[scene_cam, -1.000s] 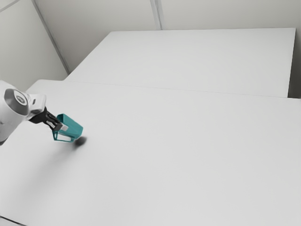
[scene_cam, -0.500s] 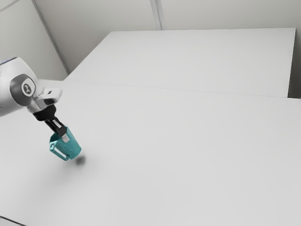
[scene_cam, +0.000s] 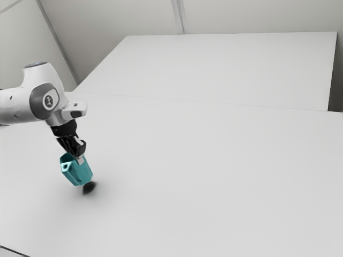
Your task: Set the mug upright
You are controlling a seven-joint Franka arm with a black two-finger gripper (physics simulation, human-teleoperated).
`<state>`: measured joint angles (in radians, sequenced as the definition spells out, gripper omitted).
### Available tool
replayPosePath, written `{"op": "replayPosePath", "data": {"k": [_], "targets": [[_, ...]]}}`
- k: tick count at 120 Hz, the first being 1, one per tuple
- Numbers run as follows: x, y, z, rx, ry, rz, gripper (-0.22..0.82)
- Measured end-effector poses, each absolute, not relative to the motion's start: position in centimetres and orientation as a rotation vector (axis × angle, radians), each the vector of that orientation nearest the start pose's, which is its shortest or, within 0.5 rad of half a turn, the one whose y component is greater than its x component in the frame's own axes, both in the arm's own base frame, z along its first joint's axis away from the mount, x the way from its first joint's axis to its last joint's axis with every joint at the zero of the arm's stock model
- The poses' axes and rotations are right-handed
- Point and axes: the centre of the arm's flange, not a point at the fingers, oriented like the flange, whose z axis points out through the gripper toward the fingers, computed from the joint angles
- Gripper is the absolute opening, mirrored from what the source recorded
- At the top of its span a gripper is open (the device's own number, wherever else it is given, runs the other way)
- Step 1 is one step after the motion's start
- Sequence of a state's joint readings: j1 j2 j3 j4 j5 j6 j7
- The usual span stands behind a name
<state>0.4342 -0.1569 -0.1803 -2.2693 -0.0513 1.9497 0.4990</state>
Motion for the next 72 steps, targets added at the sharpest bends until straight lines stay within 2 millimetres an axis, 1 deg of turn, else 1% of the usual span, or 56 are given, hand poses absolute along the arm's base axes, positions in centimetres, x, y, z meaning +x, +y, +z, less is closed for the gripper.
{"op": "replayPosePath", "data": {"k": [17, 24, 36, 49, 64, 72], "targets": [[47.4, 10.0, 40.3, -3.165, 0.342, 0.219, -0.18], [48.4, 9.8, 40.1, -3.157, 0.337, 0.210, -0.18], [49.5, 9.4, 39.2, -3.151, 0.322, 0.208, -0.18], [51.1, 9.2, 38.9, -3.148, 0.303, 0.186, -0.18], [51.8, 8.8, 38.9, -3.144, 0.278, 0.171, -0.18], [51.8, 8.6, 39.2, -3.141, 0.259, 0.157, -0.18]]}}
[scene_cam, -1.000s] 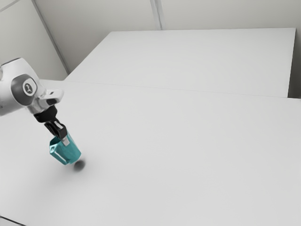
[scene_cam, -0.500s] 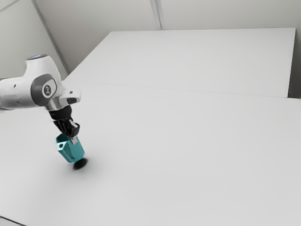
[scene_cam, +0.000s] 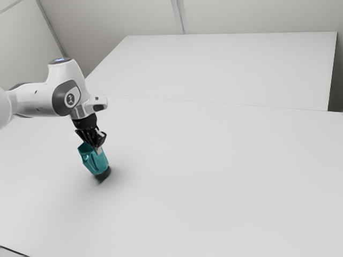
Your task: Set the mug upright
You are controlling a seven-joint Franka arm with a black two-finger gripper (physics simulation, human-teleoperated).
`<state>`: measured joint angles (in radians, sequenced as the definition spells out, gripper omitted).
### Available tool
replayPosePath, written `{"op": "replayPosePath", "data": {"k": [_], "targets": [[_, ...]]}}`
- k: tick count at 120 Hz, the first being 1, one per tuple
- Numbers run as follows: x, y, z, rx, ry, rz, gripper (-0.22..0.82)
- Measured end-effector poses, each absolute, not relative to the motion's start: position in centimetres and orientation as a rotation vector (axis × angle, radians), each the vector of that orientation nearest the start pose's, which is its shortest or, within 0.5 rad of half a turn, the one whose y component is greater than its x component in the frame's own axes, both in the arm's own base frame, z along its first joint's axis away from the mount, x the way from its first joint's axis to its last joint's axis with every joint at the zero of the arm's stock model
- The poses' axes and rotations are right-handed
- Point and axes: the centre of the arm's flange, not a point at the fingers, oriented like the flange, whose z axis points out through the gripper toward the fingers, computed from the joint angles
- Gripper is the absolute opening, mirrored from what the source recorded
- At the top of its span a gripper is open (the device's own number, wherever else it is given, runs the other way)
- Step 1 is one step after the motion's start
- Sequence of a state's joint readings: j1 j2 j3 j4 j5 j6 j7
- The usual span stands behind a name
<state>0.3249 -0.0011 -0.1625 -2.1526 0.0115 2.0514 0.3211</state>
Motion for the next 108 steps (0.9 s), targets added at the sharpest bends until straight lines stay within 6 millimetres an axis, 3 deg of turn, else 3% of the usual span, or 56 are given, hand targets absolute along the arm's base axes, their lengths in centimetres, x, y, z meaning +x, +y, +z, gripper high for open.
{"op": "replayPosePath", "data": {"k": [13, 53, 96, 108], "targets": [[51.6, 8.1, 39.5, -3.143, 0.222, 0.154, -0.18], [52.0, 6.7, 37.3, -3.157, 0.155, 0.218, -0.18], [52.6, 6.1, 37.0, -3.153, 0.114, 0.228, -0.18], [52.7, 6.0, 36.8, -3.154, 0.105, 0.234, -0.11]]}}
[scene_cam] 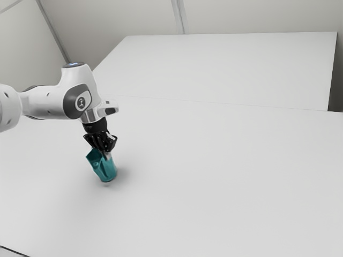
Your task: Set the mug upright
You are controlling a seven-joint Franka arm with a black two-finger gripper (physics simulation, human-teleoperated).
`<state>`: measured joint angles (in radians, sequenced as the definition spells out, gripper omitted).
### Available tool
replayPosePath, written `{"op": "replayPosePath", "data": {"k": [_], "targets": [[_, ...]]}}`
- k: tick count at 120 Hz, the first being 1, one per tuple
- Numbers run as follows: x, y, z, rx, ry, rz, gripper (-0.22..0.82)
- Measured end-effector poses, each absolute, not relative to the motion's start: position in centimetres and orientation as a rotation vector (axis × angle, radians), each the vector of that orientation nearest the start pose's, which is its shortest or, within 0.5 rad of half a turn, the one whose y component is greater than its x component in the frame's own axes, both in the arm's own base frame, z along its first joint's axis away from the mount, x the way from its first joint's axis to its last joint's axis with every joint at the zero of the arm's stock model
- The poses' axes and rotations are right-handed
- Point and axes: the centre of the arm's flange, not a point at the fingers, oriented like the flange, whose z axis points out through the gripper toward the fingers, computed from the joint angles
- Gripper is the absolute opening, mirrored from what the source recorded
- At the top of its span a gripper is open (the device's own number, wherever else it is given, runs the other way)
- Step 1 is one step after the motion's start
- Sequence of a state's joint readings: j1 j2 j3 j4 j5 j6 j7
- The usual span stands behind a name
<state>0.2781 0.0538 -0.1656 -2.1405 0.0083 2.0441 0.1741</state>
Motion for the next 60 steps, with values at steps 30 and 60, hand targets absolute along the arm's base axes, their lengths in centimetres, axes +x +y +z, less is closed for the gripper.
{"op": "replayPosePath", "data": {"k": [30, 60], "targets": [[54.1, 6.0, 38.7, -3.159, 0.087, 0.170, 0.32], [56.2, 5.3, 43.6, -3.153, 0.102, 0.041, 0.51]]}}
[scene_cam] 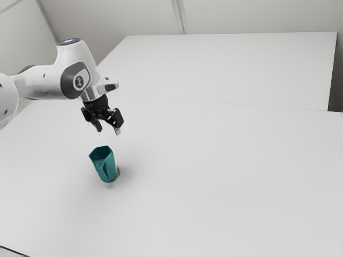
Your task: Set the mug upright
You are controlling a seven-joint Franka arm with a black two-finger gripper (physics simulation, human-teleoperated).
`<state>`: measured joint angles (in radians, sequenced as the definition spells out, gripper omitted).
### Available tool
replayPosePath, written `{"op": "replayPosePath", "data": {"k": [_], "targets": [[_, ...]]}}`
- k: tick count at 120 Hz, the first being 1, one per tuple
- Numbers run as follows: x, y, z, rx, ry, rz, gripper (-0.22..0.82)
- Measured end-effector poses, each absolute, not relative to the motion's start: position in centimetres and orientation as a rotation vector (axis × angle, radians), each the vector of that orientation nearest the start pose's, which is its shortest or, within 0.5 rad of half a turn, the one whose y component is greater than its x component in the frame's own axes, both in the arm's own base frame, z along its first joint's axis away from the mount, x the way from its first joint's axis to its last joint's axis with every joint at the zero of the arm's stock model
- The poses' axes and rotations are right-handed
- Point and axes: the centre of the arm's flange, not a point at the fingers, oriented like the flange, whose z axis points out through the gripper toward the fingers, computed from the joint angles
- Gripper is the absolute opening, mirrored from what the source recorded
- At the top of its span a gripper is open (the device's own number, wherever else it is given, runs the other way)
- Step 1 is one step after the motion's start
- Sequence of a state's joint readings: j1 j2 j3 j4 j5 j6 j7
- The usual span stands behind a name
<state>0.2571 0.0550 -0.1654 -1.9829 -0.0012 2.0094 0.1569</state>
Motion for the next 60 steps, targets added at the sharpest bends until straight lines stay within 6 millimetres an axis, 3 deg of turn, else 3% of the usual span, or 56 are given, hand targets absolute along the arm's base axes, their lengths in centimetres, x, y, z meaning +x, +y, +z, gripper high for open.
{"op": "replayPosePath", "data": {"k": [31, 50, 60], "targets": [[58.5, 3.2, 52.3, -3.114, 0.244, -0.136, 0.58], [57.9, 3.1, 56.6, -3.102, 0.300, -0.170, 0.59], [57.8, 3.3, 58.0, -3.098, 0.319, -0.161, 0.60]]}}
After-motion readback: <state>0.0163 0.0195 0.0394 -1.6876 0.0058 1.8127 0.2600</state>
